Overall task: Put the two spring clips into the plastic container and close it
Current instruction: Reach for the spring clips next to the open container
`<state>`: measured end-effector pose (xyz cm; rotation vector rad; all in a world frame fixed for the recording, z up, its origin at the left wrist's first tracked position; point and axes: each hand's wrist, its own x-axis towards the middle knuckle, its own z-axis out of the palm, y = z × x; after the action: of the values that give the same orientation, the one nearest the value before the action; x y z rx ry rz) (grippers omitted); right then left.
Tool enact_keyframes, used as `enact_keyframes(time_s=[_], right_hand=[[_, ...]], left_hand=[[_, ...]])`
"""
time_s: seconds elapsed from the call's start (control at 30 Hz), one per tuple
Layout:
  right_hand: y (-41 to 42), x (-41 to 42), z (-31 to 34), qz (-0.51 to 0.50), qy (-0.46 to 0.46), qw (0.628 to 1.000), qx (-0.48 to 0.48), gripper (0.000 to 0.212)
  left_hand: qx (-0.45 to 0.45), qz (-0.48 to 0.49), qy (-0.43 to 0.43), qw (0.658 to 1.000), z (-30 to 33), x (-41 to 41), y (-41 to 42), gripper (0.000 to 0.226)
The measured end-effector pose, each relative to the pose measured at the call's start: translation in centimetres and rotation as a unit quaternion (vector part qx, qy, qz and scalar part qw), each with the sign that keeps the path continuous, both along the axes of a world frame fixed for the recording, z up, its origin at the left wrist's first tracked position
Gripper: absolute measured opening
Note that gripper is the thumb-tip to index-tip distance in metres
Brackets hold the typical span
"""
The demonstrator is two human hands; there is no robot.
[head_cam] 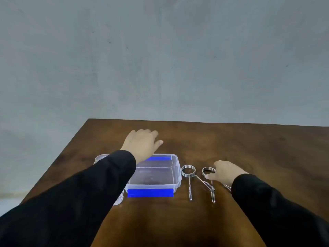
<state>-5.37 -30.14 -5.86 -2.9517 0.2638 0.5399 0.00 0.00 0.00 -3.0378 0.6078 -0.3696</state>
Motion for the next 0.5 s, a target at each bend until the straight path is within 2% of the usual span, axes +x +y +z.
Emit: enact_keyframes(time_s=[0.1,0.27,0.4,0.5], right_hand=[[-0.4,-0.3,-1.1,-0.019,0.017,1.0,0.0,0.049],[0.1,-0.3,-1.5,-0.064,-0.013,0.998,0.016,0.046],[0.5,-0.2,-1.9,-0.078,-0.037,0.996,0.003,0.031],[0.5,0.1,-1.7,-0.081,-0.031,0.996,0.005,0.029]], left_hand=[[-0.03,0.015,0.014,0.999,-1.7,-0.4,0.5,0.047],[-0.069,0.048,0.022,0.996,-3.7,-0.5,2.1,0.047],[-0.11,0.065,0.016,0.992,-4.8,-0.5,3.5,0.049],[-0.145,0.085,0.022,0.986,-5.4,-0.4,5.1,0.049]])
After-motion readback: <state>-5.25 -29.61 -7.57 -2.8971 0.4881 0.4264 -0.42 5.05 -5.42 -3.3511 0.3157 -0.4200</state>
